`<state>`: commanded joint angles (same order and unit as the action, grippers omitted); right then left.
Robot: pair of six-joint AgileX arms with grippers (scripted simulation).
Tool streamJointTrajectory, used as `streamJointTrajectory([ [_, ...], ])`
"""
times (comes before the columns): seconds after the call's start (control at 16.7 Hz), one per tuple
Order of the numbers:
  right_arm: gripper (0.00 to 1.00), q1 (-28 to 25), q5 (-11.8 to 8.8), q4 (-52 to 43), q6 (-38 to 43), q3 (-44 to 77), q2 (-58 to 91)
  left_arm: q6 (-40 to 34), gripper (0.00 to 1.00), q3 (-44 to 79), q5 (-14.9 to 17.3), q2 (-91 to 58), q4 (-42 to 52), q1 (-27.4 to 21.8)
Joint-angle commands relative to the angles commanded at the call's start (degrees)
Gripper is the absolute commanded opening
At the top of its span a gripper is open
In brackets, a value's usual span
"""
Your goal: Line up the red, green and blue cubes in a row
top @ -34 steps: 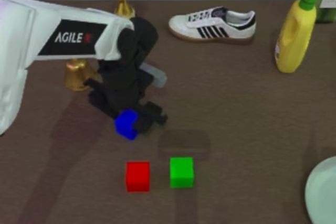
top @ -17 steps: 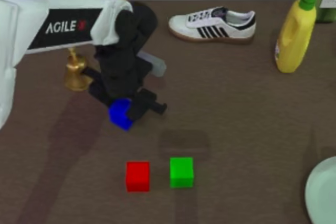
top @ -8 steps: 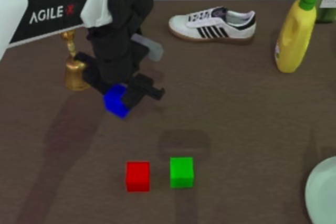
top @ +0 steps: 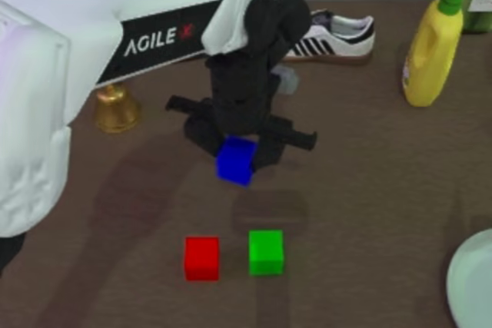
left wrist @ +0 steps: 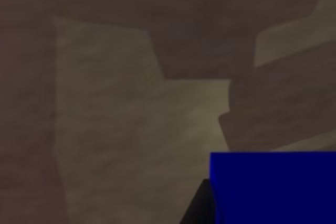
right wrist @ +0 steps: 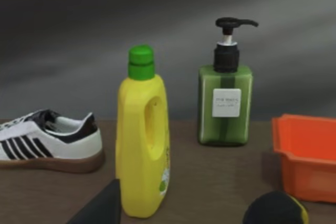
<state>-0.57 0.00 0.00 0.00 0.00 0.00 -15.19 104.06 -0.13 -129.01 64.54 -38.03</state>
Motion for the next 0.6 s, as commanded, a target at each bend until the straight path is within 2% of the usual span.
streamJointTrajectory([
  [0.36,1.0,0.0,0.0,0.0,0.0,0.0,0.0,-28.9,0.0,9.6,-0.6,-5.1,6.1,-12.4],
  [0.6,1.0,0.0,0.0,0.0,0.0,0.0,0.0,-39.3,0.0,14.0,-1.2,-6.2,7.9,-17.7],
])
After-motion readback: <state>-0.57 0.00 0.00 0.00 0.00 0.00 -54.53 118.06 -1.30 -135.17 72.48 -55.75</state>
